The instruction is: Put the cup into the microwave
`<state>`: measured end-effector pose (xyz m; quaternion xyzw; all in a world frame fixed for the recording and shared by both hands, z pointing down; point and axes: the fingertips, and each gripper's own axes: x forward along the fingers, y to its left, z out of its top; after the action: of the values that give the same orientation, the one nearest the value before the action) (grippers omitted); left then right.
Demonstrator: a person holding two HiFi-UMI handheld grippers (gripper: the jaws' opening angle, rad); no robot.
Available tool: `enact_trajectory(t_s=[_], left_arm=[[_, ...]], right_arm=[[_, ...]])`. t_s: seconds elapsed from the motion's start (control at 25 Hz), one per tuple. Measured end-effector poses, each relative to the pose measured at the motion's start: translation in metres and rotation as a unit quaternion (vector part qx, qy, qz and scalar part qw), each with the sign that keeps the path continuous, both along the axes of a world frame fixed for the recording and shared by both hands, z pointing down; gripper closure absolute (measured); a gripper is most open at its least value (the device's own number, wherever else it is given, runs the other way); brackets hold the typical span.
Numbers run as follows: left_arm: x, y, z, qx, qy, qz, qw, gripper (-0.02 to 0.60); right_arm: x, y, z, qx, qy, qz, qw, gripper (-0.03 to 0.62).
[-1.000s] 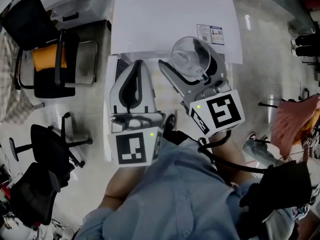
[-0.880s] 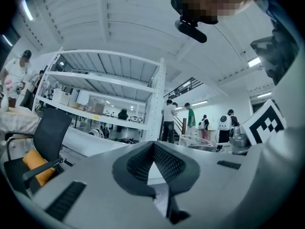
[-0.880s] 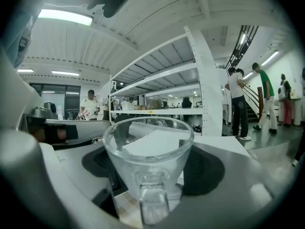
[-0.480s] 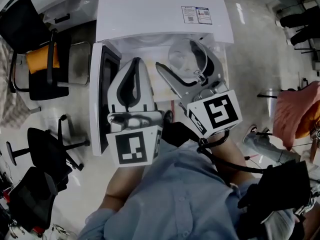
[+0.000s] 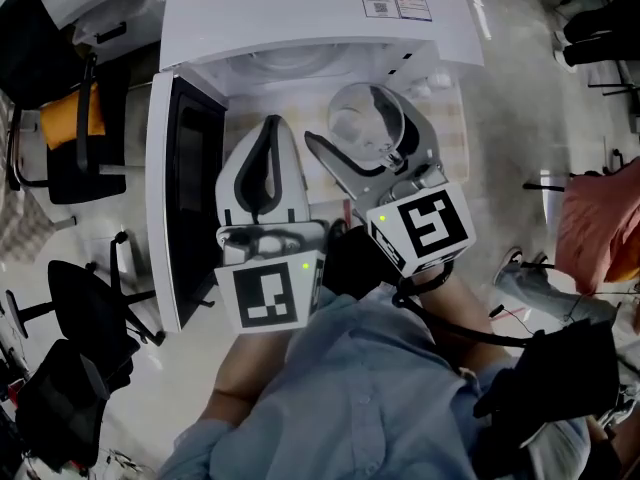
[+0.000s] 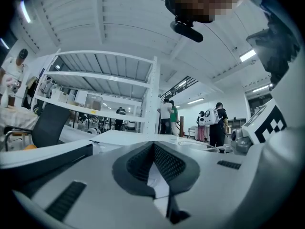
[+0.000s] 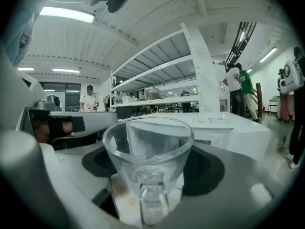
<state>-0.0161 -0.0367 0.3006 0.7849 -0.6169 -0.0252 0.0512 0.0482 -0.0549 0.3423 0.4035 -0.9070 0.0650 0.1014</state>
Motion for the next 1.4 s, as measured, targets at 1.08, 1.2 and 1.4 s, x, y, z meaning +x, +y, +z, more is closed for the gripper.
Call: enact_trajectory(t_s=[1.08, 1.2, 1.4], left_arm=[[0.004, -0.033, 0.08, -0.009, -0.005, 0.005, 0.9999, 0.575], [0.0, -0.041, 0.081, -0.011, -0.001, 0.004, 0.9999, 0.575], [-0.006, -0.054, 0.084, -0.015, 0.005, 0.007, 0.9998, 0.575]], right_arm=[[-0.005, -0.033, 0.087, -0.028, 0.016, -0.005, 0.999, 0.212], [-0.01, -0.04, 0.086, -0.03, 0.016, -0.005, 0.999, 0.212], [-0.017, -0.054, 0.088, -0.033, 0.016, -0.003, 0.999, 0.212]])
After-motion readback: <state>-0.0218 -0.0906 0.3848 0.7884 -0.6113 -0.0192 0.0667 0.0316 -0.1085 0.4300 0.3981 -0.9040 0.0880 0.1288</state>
